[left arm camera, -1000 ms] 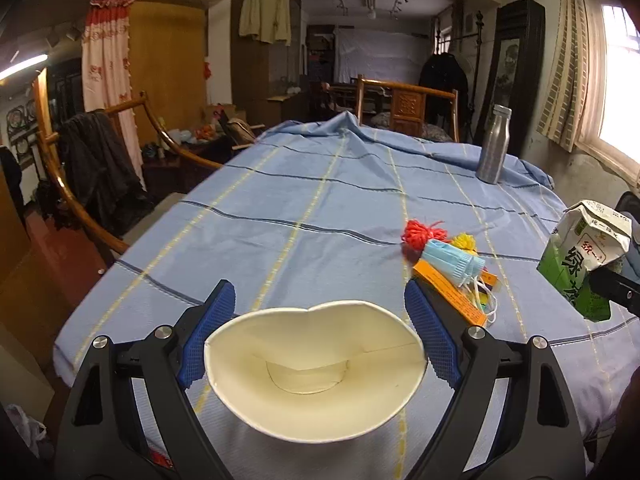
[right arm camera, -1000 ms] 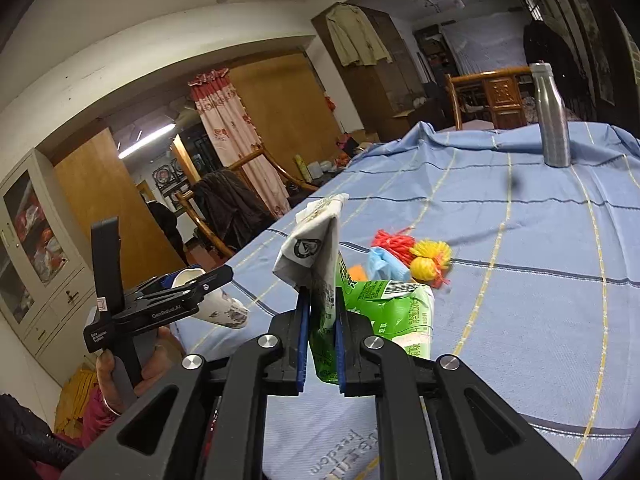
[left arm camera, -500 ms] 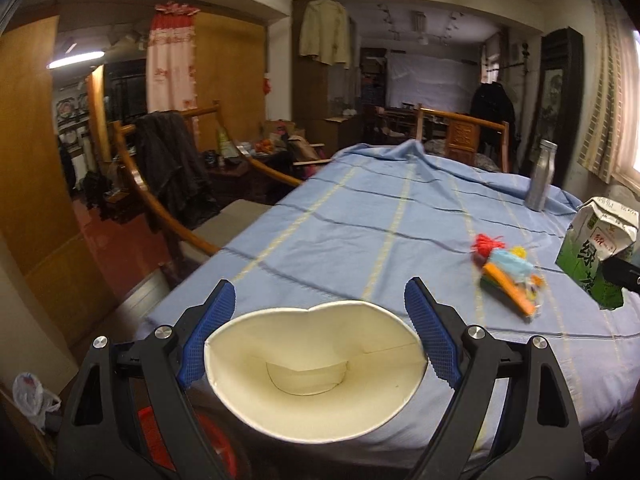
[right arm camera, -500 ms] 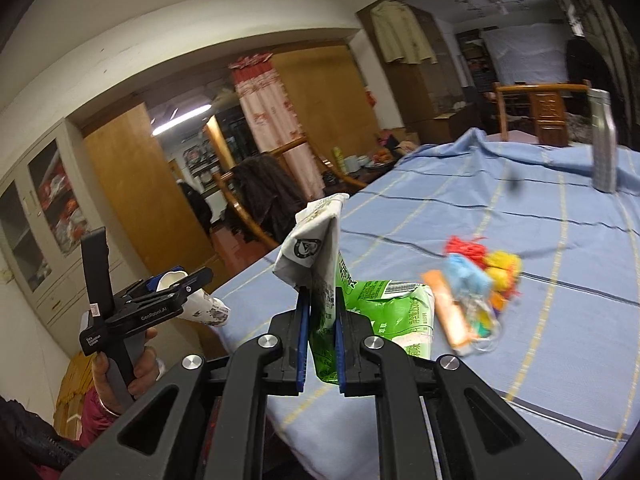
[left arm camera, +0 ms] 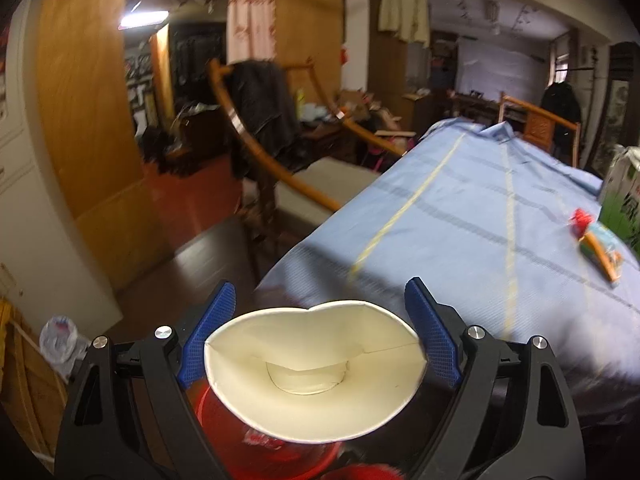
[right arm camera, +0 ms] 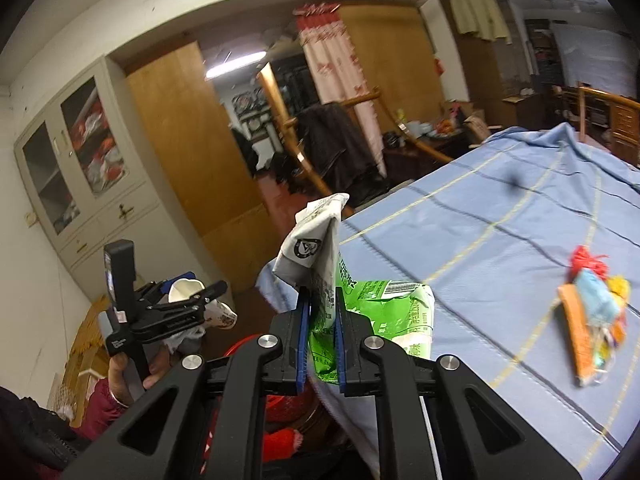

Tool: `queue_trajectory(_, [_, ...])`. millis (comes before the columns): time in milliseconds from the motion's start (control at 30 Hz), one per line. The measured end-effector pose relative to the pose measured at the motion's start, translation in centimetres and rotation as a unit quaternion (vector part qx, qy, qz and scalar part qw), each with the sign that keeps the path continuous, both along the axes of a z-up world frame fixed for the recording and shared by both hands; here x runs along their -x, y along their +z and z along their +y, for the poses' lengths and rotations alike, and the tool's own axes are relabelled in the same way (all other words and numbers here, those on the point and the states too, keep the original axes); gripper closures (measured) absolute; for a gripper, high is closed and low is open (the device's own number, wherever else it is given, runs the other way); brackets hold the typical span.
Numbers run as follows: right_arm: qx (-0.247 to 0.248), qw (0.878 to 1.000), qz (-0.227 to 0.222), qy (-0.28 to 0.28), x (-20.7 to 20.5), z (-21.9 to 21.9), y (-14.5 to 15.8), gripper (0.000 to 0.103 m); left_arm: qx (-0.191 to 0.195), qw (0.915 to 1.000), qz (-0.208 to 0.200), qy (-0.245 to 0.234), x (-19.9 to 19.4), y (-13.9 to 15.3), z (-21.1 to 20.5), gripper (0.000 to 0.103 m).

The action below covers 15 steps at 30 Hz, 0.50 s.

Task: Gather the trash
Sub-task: 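Carry the cup and carton to the red wastebasket and open both grippers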

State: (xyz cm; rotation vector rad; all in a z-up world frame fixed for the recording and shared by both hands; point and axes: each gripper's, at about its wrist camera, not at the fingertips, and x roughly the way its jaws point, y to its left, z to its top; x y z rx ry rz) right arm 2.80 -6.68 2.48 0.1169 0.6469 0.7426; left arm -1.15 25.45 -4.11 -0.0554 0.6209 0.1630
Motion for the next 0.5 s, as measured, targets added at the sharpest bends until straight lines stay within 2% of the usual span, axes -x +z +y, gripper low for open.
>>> queue_trajectory(233, [0.020,0.998,0.031,0.051,-1.0,6.0,-1.1,0.091,0.045,0.9944,0.092,0.023,0.7,-5.8,5.9,0.013])
queue_trajectory(300, [0.027,0.996,0.046,0.067,-1.2,7.8,-1.8,0.091,0.046,0.9936,0.094,0.044,0.9,-6.1,7.3,0.008])
queue_trajectory(500, [0.041,0.990,0.071,0.112,-1.5,12.3,-3.4,0.091,0.066,0.9907,0.084,0.084,2.1,-6.2,10.9,0.007])
